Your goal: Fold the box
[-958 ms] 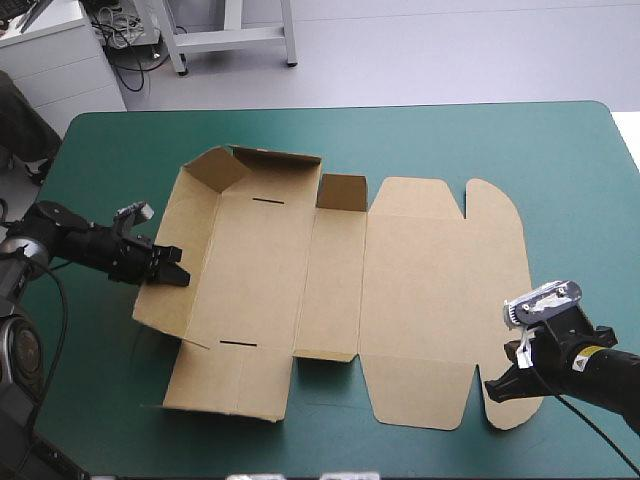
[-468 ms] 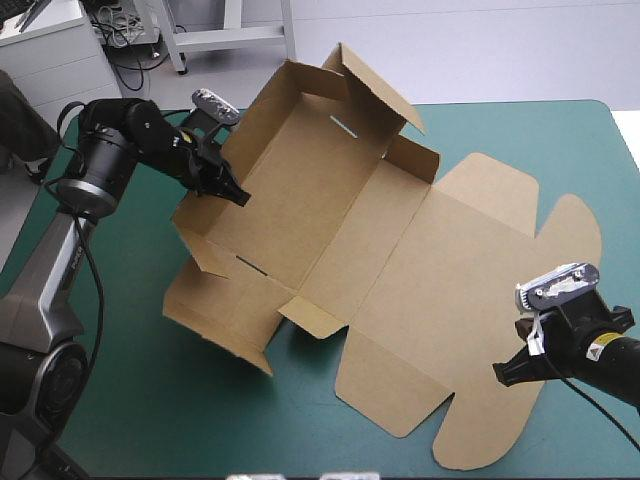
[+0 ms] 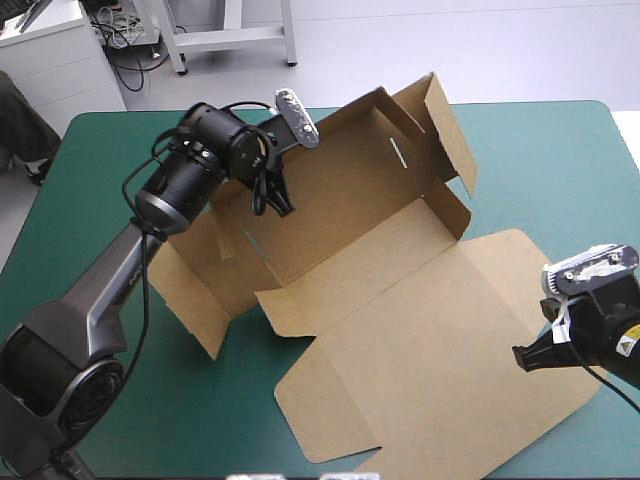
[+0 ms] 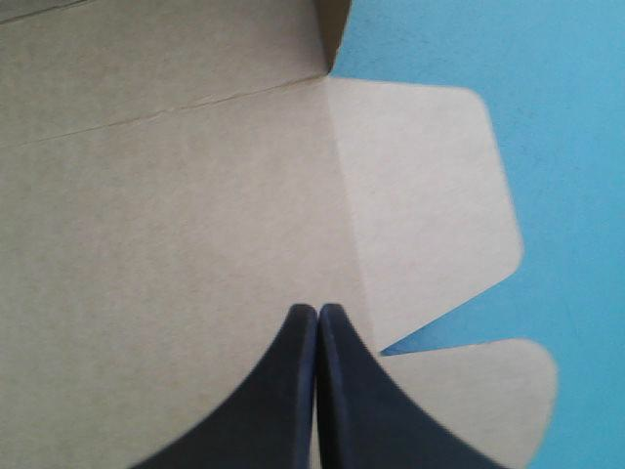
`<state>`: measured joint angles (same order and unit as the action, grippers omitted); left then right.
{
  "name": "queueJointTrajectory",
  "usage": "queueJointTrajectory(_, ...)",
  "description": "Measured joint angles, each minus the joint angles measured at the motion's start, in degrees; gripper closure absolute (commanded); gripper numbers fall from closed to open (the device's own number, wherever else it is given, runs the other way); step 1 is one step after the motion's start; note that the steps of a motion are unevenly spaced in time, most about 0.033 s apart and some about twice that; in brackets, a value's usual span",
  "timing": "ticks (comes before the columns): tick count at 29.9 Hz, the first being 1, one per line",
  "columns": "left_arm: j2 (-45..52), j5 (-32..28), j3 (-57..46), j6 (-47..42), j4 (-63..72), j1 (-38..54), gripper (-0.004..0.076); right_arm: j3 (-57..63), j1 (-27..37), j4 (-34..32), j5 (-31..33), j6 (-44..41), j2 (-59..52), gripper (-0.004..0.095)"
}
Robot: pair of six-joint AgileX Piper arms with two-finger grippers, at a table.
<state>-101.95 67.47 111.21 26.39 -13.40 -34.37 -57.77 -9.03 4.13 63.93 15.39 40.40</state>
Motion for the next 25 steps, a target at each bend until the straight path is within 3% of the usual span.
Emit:
queueJointTrajectory(6,-0.1,-6.7,0.0,-1.4,-11.2,-8.0,0.0756,-1.3,0.0,-3.3,0.6,-3.1,0.0,0.0931)
queueJointTrajectory(13,-0.1,-8.2,-0.7,0.1,-13.4,-11.8,0.0756,-1.3,0.0,-3.7,0.8,-3.6,0.0,0.0931)
queueJointTrajectory(18,0.3,-8.5,-5.2,-0.3,-17.6,-13.7,0.0756,-1.3,0.0,-3.8,0.8,-3.6,0.0,0.0931)
queueJointTrajectory(25,3.2,-13.6,-15.4,-7.2,-34.6,-18.4,0.0756,-1.3,0.0,-3.8,0.3,-3.7,0.0,0.0931)
